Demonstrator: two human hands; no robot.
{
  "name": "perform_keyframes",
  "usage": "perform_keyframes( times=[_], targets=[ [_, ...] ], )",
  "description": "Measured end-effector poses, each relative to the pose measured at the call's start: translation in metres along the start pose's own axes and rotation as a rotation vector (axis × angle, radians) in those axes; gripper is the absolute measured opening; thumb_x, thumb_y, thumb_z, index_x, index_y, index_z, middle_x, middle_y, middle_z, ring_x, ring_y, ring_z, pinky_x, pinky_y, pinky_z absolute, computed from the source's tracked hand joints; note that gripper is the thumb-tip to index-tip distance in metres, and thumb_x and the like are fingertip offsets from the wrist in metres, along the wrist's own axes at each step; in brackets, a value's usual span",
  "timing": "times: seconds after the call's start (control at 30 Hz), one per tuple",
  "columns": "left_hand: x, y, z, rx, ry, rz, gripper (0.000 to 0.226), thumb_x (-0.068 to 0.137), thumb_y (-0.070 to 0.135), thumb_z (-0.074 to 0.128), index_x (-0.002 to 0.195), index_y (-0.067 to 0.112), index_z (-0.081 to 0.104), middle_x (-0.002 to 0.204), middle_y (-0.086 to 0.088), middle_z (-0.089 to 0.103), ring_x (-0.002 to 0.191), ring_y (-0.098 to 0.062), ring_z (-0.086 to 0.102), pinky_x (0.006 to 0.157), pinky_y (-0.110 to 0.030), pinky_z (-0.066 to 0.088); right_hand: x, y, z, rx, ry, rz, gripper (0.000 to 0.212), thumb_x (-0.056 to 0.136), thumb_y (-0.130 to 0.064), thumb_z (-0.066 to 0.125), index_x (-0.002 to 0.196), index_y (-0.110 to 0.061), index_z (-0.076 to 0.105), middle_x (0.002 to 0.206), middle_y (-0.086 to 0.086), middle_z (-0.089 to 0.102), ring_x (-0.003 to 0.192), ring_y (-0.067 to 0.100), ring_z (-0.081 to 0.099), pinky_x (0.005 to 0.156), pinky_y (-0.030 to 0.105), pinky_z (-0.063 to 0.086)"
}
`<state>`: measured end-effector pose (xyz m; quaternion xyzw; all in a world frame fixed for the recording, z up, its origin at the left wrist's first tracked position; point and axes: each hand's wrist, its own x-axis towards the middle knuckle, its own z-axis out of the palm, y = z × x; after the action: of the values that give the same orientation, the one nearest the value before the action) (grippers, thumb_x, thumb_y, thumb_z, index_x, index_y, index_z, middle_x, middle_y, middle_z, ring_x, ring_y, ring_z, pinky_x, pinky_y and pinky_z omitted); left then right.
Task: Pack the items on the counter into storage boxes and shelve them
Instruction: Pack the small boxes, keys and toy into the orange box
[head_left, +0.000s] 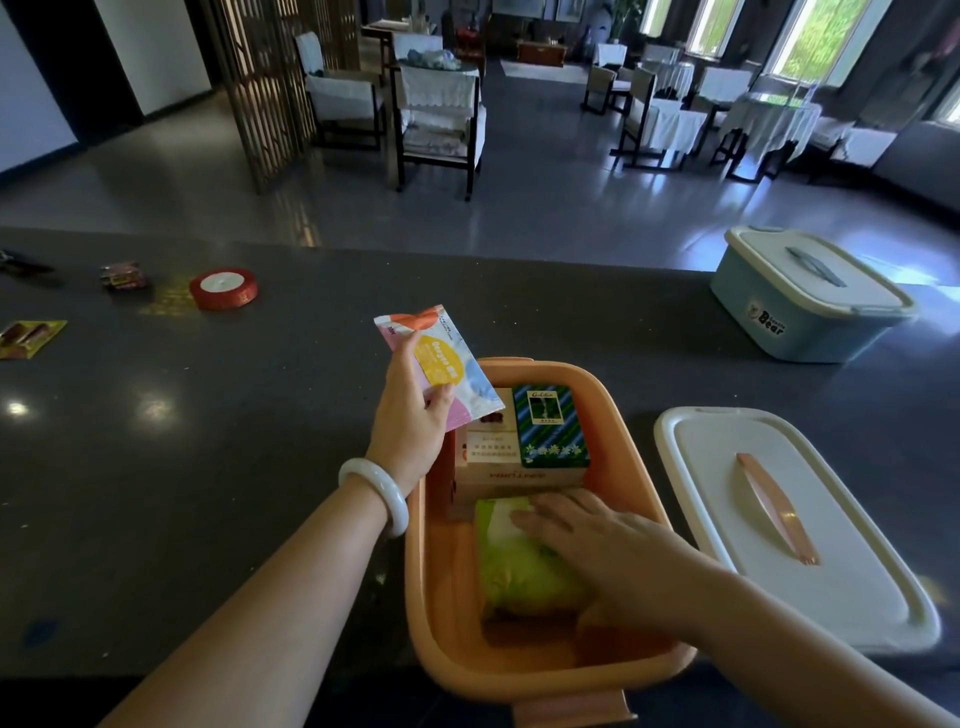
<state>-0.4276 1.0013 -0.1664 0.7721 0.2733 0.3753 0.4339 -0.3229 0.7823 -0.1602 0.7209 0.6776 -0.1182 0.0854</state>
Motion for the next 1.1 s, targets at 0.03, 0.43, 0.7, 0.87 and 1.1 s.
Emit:
perform_keyframes(
  times=[0.03,0.43,0.7,0.87,1.1],
  targets=[
    [0.0,0.0,0.0,0.002,-0.002,0.001,0.059,0.097,0.011,0.053,0.147,0.022,0.024,0.149,-0.001,0.038,0.132,-0.015,0.045,0.077,-0.01,0.05,0.001,0.0,0.002,-0.015,-0.012,0.007,0.104,0.078,-0.046,0.072,0.149,-0.04,-0.003,0.157,-0.011,0.008,0.144,0.016,0.012,0.114,0.041,0.026],
    [0.0,0.001,0.001,0.022,0.014,0.002,0.059,0.096,0.011,0.054,0.146,0.023,0.025,0.148,-0.002,0.039,0.131,-0.016,0.046,0.083,-0.016,0.051,0.017,0.007,0.015,-0.075,0.113,0.063,0.103,0.082,-0.036,0.071,0.149,-0.036,-0.007,0.153,-0.001,0.008,0.14,0.022,0.025,0.107,0.04,0.038],
    [-0.001,0.002,0.001,0.01,0.008,-0.003,0.06,0.096,0.009,0.054,0.147,0.021,0.024,0.151,-0.001,0.036,0.134,-0.014,0.042,0.083,-0.014,0.05,0.013,0.008,0.011,-0.046,0.109,0.073,0.104,0.082,-0.041,0.07,0.149,-0.04,-0.01,0.154,-0.003,0.005,0.142,0.02,0.02,0.111,0.041,0.034],
    [-0.003,0.005,0.0,0.024,0.0,-0.007,0.062,0.096,0.009,0.054,0.148,0.02,0.023,0.152,-0.001,0.033,0.135,-0.015,0.041,0.093,-0.026,0.052,0.009,0.004,0.007,-0.056,0.125,0.07,0.098,0.08,-0.045,0.07,0.149,-0.035,0.001,0.151,-0.006,0.01,0.14,0.015,0.018,0.111,0.036,0.032],
    [-0.003,0.003,0.001,0.046,0.002,0.001,0.061,0.096,0.009,0.054,0.148,0.019,0.023,0.151,-0.002,0.035,0.134,-0.015,0.042,0.085,-0.013,0.047,-0.003,0.004,0.007,-0.213,0.167,0.105,0.066,0.087,-0.038,0.062,0.143,-0.02,0.033,0.146,0.0,0.036,0.135,0.018,0.033,0.114,0.035,0.029]
  ],
)
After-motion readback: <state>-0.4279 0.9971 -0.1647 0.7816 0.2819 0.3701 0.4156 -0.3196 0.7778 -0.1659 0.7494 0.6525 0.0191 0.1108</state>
